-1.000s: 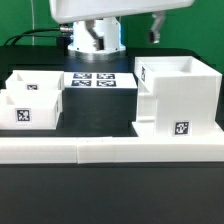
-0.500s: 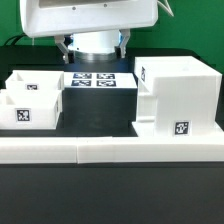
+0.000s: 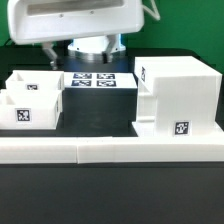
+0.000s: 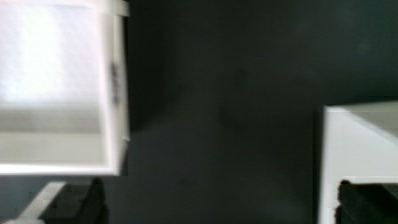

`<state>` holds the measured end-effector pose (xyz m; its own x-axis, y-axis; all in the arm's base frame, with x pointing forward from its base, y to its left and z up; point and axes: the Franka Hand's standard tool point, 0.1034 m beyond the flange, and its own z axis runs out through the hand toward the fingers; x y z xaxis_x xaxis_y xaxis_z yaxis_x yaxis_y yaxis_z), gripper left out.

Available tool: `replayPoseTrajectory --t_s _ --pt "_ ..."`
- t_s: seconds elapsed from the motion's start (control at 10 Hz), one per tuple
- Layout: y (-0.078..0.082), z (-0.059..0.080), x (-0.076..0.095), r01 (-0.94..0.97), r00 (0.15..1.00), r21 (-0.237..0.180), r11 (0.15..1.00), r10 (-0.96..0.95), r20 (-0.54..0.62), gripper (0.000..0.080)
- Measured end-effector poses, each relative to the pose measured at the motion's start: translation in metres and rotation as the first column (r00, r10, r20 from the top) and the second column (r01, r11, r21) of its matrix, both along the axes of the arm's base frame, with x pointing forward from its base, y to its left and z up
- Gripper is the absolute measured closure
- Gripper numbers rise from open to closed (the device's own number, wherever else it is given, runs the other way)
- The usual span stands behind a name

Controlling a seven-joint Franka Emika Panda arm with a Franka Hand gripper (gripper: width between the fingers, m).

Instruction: Assemble drawer

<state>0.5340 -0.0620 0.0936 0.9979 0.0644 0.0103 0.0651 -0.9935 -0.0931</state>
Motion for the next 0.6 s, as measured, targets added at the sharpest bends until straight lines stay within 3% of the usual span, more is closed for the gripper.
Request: replayPoseTrajectory --t_s 0.6 --pt "-0.031 -0.043 -0.015 0.011 1.000 -0.036 0.999 -0.011 -0.005 0.0150"
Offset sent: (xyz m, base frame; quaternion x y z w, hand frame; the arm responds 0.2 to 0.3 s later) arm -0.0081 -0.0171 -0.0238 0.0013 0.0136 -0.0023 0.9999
